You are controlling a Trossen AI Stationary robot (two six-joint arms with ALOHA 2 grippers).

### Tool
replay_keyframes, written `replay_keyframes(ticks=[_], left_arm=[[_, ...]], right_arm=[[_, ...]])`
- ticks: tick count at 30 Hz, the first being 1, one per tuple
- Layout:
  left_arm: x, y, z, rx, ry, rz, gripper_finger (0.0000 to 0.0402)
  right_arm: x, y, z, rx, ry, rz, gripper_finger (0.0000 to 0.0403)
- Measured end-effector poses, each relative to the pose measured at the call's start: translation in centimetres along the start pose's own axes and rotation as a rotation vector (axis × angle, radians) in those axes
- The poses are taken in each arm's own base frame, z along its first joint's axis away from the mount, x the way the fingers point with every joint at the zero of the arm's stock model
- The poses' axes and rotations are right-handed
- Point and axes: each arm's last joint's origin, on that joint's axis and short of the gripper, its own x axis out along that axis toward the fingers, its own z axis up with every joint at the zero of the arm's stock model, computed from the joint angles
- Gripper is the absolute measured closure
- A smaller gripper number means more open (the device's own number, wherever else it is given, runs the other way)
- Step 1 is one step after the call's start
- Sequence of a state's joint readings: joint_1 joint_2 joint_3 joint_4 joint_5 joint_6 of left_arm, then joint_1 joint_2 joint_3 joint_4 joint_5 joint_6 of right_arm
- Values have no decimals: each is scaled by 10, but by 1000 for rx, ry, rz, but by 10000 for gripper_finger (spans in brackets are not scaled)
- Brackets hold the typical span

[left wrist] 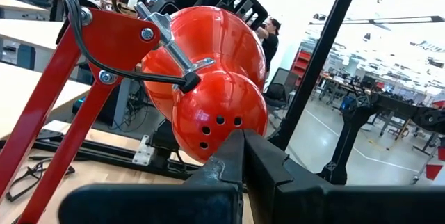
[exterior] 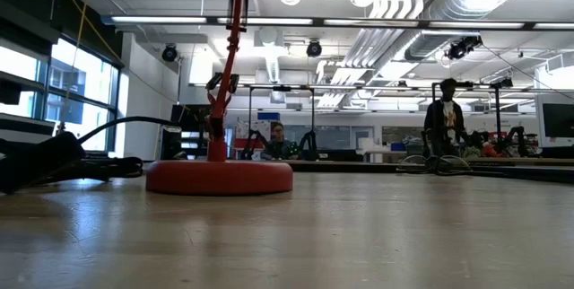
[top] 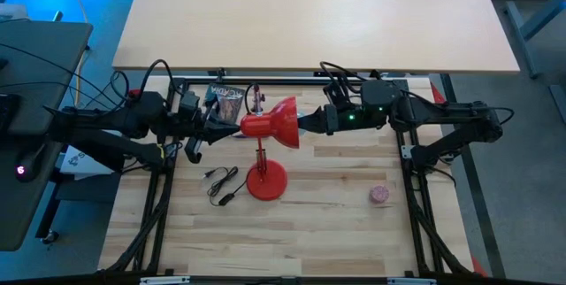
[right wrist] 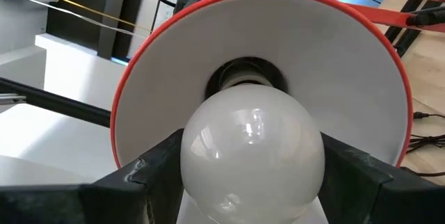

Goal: Screw lightbulb
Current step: Insert the lightbulb on the lamp

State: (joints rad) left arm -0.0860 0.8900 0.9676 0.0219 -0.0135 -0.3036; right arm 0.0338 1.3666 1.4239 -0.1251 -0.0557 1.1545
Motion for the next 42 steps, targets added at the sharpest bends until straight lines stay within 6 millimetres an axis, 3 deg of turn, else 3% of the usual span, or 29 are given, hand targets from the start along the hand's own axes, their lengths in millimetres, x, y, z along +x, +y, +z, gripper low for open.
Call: replay_keyframes(ticks=[26, 42], left_arm=[[-1, 0, 0, -11, -1, 2, 401], [0, 1, 0, -59, 6, 13, 401]], right_arm=[[0, 0, 0, -389, 12, 11, 153], [-7, 11, 4, -766, 62, -27, 153]])
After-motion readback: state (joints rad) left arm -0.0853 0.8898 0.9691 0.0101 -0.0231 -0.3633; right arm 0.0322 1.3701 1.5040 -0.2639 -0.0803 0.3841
